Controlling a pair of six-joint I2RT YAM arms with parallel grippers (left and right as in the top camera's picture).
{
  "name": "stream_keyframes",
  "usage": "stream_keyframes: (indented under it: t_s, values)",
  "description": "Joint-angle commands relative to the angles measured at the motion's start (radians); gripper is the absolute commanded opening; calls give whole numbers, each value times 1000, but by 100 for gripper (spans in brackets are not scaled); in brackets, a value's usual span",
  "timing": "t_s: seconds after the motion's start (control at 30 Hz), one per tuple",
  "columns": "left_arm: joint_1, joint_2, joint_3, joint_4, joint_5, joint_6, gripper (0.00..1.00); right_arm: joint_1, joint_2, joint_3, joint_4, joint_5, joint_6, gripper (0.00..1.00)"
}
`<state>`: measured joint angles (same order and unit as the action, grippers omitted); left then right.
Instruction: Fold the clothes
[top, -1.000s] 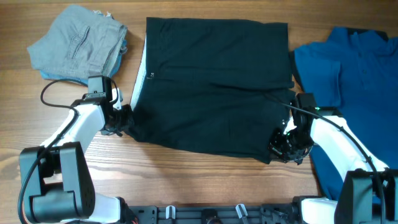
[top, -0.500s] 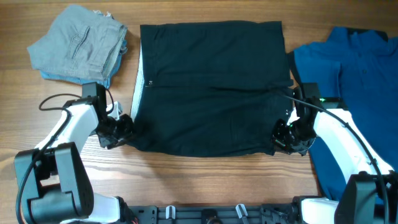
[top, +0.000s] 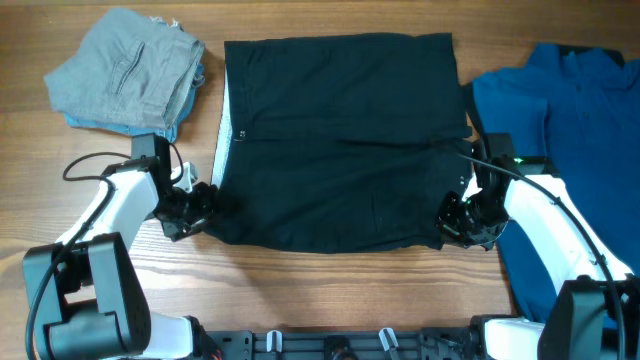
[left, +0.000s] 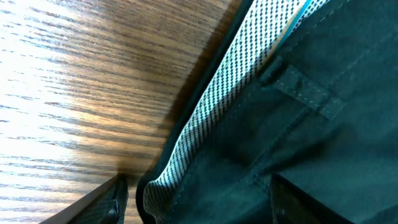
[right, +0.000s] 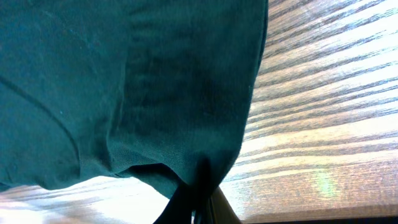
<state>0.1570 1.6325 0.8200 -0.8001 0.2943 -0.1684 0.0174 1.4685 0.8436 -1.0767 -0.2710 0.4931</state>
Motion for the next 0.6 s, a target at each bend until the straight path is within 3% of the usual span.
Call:
stream_keyframes:
  t_s: [0.0, 0.1, 0.13, 0.17, 0.27, 0.37, 0.43, 0.57]
  values:
    - [3, 37, -35, -9, 5, 2, 42, 2, -16, 16, -1, 20, -11, 5]
    - [3, 37, -35, -12, 9, 3, 21, 2, -16, 16, 2, 21, -10, 5]
    - [3, 37, -35, -8, 8, 3, 8, 2, -16, 16, 3, 21, -2, 5]
    - [3, 37, -35, -5, 1, 3, 4, 2, -16, 16, 3, 24, 6, 5]
    - [11, 32, -2, -36, 1, 7, 4, 2, -16, 18, 7, 59, 13, 5]
    - [50, -3, 150, -203, 2, 7, 4, 2, -18, 60, -17, 65, 14, 4]
    - [82, -53, 305, -395, 35, 3, 4, 2, -45, 142, -64, 65, 5, 4]
    - [101, -156, 367, -505, 68, 3, 4, 2, -140, 340, -216, 134, 4, 4]
